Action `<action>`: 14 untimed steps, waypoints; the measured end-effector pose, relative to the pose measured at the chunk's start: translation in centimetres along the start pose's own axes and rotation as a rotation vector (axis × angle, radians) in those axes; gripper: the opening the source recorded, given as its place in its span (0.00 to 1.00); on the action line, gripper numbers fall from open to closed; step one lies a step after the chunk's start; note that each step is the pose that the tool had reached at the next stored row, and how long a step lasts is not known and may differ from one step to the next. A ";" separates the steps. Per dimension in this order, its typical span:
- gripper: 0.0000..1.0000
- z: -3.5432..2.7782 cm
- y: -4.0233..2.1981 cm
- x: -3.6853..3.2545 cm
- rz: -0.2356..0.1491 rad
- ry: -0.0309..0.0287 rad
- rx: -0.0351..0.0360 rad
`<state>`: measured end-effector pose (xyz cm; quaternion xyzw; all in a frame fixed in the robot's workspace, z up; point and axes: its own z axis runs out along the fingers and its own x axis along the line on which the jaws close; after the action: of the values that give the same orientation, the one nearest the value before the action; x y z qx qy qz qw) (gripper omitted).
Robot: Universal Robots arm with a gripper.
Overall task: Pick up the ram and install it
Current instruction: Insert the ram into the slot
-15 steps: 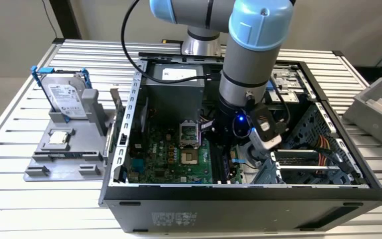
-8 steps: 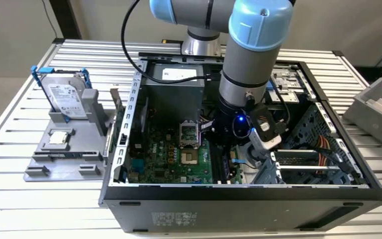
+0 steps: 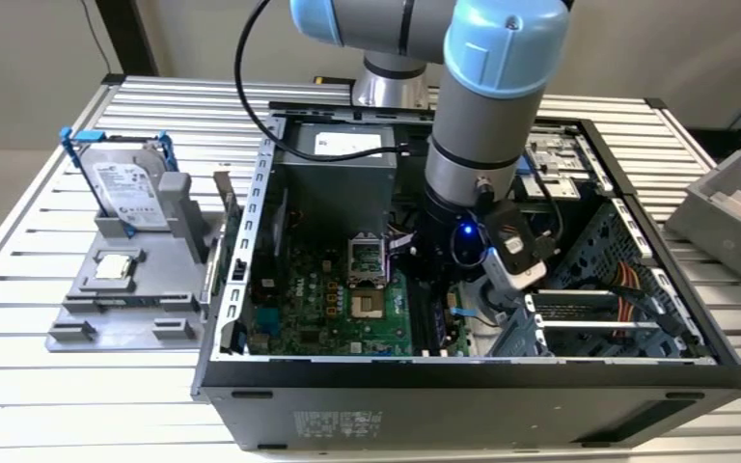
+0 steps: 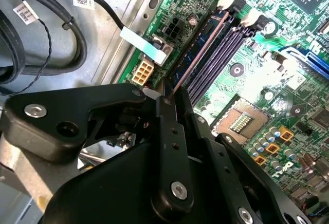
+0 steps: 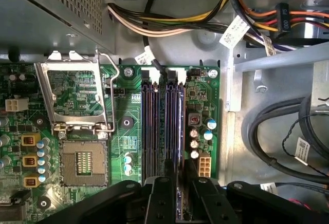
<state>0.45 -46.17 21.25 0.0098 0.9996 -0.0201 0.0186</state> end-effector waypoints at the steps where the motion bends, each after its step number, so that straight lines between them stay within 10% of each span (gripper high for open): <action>1: 1.00 -0.21 0.00 -0.01 0.000 0.0000 0.0000; 8: 1.00 -2.42 -0.09 -0.09 0.000 -0.0001 -0.0002; 13: 1.00 -2.57 -0.10 -0.10 0.000 -0.0002 -0.0005; 14: 0.00 -2.58 -0.10 -0.10 0.000 -0.0002 -0.0004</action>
<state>0.45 -46.17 23.83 0.0098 0.9996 -0.0199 0.0187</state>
